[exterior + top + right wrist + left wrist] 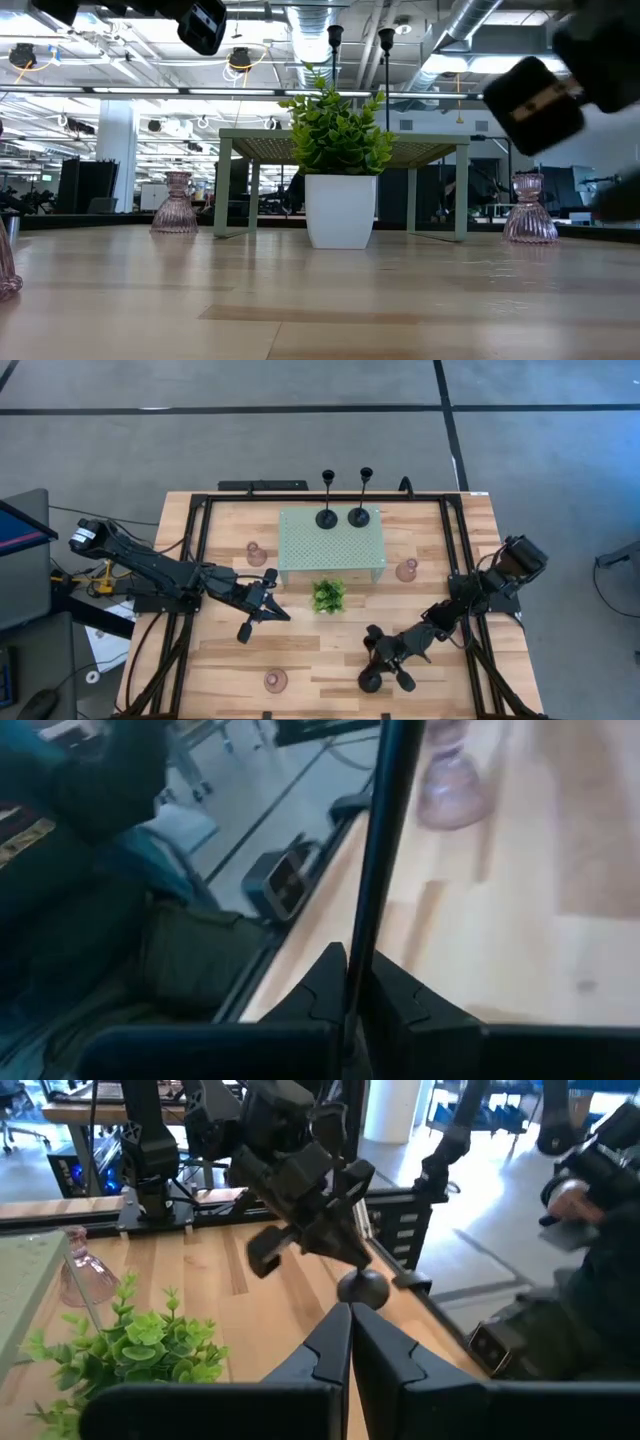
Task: Pick & Place candle stick holders
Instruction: Put the black candle holder on the shelf
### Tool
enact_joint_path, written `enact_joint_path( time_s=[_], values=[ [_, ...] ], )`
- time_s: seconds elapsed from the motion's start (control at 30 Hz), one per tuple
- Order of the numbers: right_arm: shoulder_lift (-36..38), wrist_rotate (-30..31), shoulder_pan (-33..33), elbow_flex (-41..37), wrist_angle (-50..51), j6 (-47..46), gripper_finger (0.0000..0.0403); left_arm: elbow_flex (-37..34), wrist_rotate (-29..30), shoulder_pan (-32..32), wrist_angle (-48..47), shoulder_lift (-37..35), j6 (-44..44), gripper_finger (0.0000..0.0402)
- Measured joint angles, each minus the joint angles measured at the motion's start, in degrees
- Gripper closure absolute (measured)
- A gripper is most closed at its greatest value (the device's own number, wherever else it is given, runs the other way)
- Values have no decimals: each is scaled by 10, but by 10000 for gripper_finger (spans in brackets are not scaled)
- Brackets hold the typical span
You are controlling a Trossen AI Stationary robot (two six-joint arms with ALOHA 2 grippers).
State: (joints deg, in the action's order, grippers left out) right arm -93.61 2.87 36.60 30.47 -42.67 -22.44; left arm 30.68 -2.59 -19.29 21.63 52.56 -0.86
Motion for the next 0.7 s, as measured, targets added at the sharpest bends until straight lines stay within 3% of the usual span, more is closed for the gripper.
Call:
enact_joint_path(
  time_s=[0.17,0.43,0.7],
  values=[
    [58,2,-39,6,63,6,396,0,26,0,20,1,-56,389],
    [86,1,-94,105,215,100,399,15,37,0,103,71,-30,386],
    [86,-2,-132,169,305,138,401,112,37,0,124,158,10,317]
  ],
)
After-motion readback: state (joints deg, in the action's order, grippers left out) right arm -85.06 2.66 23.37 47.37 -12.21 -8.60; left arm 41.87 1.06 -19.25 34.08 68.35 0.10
